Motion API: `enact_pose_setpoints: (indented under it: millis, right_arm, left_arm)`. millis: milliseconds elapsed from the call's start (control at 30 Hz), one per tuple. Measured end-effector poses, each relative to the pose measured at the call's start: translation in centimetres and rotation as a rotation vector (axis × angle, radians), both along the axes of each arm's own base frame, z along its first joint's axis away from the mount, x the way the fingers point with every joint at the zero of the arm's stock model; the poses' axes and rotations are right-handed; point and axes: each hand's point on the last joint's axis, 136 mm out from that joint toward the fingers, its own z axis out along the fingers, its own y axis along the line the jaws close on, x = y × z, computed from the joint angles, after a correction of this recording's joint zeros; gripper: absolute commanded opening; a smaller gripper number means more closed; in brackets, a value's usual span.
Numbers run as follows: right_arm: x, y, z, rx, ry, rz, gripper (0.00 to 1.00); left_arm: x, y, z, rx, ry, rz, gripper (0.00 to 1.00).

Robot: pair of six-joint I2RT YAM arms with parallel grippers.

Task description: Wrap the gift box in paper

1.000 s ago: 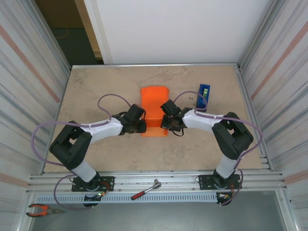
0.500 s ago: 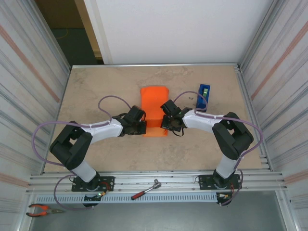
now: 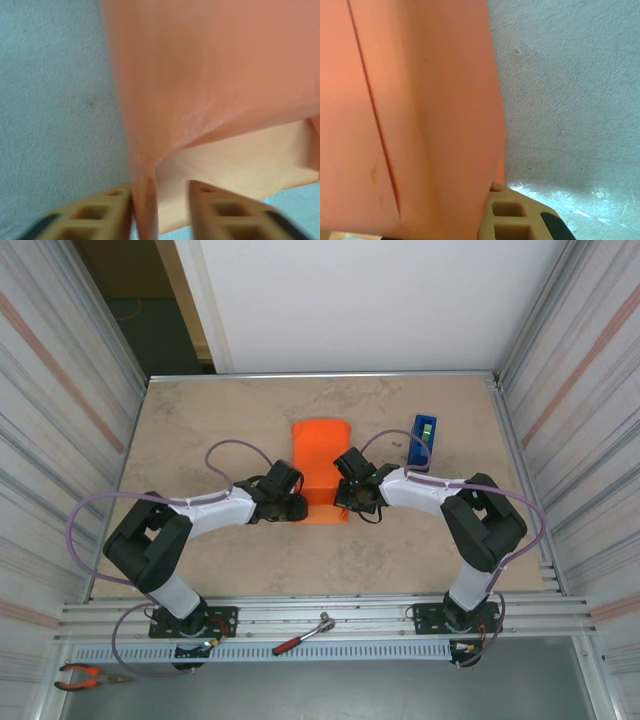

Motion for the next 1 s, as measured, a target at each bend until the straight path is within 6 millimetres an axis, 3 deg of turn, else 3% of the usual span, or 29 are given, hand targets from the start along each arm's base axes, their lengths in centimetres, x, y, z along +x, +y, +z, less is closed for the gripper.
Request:
enact_pose_setpoints:
  millis: [67,167,300,400,733,1000]
  right_arm:
    - [0.0,0.0,0.0,-0.001,0.0,0.001,0.0]
    - [-0.1,0.0,0.0,-0.001,0.001,0.0,0.14]
    - [-0.3,-0.2,0.5,0.001,-0.003,0.002,0.67]
    - [-0.4,-0.4,1.4,0.004,-0.014,0.004,0.96]
    - [-0.3,-3.4,4.1,-0.16,-0.109,0.014,0.98]
    - [0.3,-4.3,6.0,-0.194,-0.207,0.015,0.98]
  left_arm:
    - [-0.1,0.0,0.0,0.002,0.001,-0.005,0.02]
    - [-0.1,0.1,-0.1,0.006,0.004,-0.008,0.29]
    - [-0.2,0.2,0.1,0.018,0.008,-0.014,0.73]
    - [-0.3,0.5,0.7,0.032,-0.001,-0.021,0.98]
    - [0.6,1.7,5.6,0.026,-0.165,-0.013,0.99]
    - [1.6,4.0,7.1,0.057,-0.276,0.037,0.99]
